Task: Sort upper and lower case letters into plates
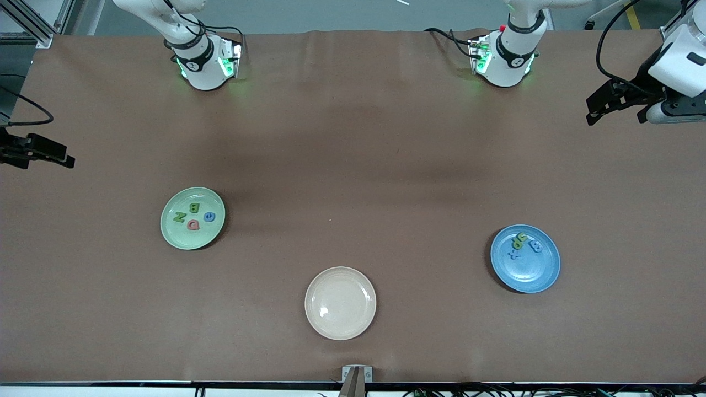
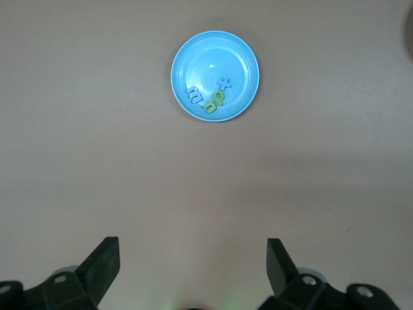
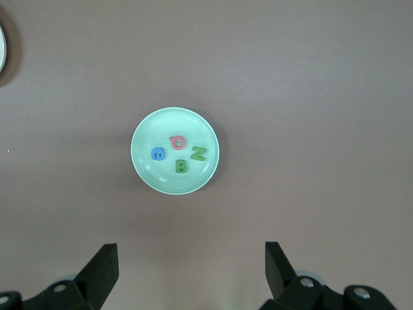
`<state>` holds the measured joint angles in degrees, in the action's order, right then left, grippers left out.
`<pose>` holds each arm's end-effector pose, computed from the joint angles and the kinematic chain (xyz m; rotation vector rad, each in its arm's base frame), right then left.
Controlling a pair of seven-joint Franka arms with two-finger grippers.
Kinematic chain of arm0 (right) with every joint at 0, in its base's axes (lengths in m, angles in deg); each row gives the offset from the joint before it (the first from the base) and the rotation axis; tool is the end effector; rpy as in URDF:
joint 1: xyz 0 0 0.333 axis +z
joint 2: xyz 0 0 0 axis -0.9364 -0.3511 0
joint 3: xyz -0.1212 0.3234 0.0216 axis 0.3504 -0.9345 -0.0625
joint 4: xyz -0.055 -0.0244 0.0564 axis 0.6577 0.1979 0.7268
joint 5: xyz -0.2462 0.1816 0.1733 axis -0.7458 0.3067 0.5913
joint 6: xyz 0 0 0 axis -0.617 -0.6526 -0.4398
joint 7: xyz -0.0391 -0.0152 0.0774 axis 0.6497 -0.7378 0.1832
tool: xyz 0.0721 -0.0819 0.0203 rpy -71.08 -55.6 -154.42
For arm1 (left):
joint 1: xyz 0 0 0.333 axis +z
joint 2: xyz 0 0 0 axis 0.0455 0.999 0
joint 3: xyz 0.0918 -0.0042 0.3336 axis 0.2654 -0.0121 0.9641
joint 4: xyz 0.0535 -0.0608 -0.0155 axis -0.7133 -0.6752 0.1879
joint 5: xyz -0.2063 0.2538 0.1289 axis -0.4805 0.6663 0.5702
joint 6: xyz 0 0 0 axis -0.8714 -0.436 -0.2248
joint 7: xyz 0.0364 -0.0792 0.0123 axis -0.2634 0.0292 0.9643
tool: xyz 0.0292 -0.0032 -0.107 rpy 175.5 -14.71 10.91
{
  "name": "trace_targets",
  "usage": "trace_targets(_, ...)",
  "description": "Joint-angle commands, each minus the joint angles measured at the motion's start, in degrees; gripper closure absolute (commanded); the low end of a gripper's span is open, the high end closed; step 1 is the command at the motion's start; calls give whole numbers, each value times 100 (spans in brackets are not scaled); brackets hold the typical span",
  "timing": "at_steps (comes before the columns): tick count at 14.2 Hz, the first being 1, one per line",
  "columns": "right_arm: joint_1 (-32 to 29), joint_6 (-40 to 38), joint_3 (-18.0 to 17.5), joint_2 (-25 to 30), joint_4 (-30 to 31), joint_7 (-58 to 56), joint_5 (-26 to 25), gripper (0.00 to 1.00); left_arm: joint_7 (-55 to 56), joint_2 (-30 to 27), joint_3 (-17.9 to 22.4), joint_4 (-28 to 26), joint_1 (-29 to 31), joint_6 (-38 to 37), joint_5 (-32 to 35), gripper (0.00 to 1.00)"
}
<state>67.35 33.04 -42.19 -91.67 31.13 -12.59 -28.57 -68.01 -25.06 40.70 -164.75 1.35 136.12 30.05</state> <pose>0.5325 -0.0541 0.6316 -3.0907 0.0090 0.1160 0.4514 -0.0459 0.6628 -3.1135 -0.0318 -0.0218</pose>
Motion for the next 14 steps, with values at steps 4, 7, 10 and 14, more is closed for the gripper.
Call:
trace_targets(4,-72,50,-183,612,448,-10,-130,0,-851,-98,176,-71,-6,-12,-112,0)
trace_targets(7,-54,128,-182,665,633,-1,-130,0,-835,-89,185,-63,-15,-65,-112,0)
trace_targets(10,-37,190,-182,701,686,-10,-130,0,-808,-36,177,60,-15,-65,-112,0)
trace_targets(14,60,190,-183,806,765,-10,-130,0,-773,-45,159,104,-32,-83,-277,0)
